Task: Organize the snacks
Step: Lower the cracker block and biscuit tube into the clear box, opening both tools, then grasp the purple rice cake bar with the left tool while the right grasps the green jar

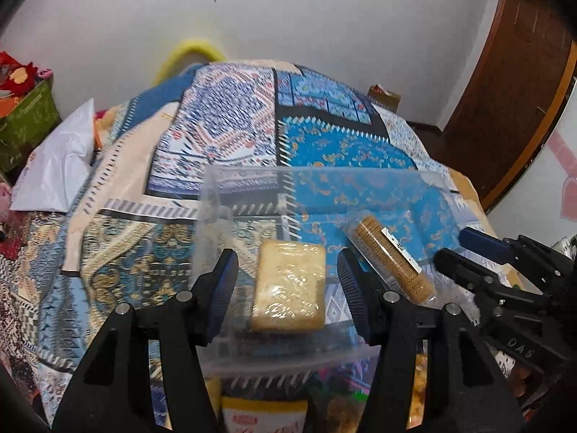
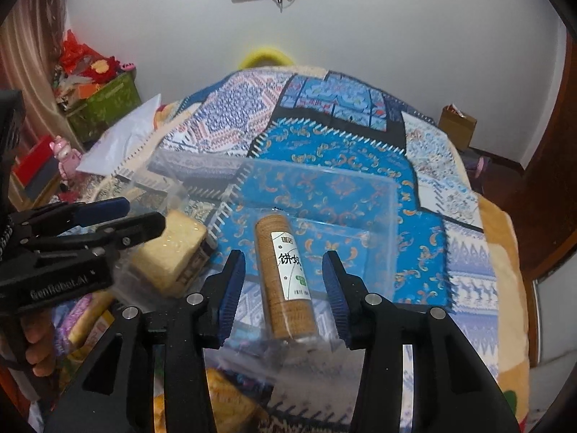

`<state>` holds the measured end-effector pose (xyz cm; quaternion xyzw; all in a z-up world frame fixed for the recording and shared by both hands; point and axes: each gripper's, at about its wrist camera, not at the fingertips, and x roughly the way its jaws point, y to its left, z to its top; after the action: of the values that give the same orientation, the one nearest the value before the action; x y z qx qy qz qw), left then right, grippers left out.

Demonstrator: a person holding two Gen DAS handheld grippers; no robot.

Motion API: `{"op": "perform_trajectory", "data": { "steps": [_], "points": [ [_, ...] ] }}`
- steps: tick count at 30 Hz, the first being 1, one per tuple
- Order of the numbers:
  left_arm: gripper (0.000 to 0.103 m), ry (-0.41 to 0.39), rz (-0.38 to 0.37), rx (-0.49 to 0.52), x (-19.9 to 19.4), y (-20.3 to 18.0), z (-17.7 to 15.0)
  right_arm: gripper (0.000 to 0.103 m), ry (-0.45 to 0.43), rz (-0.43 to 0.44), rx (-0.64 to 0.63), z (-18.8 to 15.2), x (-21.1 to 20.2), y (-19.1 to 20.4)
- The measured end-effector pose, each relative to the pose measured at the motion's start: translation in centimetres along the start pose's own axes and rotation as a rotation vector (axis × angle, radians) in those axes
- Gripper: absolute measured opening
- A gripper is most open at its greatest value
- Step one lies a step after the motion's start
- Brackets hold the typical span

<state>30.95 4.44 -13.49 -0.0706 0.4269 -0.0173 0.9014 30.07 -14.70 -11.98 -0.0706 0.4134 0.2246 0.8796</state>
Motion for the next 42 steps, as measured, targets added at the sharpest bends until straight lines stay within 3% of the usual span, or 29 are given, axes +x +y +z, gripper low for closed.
{"op": "perform_trajectory", "data": {
  "steps": [8, 16, 30, 32, 42],
  "points": [
    [0.064, -0.052, 0.047, -0.014, -5.2, 2.0, -1.9, 0.050, -0.058, -0.008, 0.004, -1.3, -4.3, 0.0],
    [0.064, -0.029, 0.082, -0.042, -7.6, 4.8, -5.2, 0.052, -0.047, 0.000, 0.033, -4.2, -6.4, -0.4],
    [0.064, 0.114, 0.099, -0.119, -5.0, 8.4, -12.2, 0.054, 0.095, 0.026, 0.055, -10.1, -4.7, 0.1],
    [0.064, 0.128, 0.098, -0.124, -4.5, 8.6, -12.7, 0.064, 0.083, 0.029, 0.076, -10.6, -4.9, -0.1],
    [0.064, 0.150, 0.072, -0.131, -2.9, 8.5, -13.7, 0.065, 0.121, 0.074, 0.072, -11.4, -4.1, 0.9]
  ]
}}
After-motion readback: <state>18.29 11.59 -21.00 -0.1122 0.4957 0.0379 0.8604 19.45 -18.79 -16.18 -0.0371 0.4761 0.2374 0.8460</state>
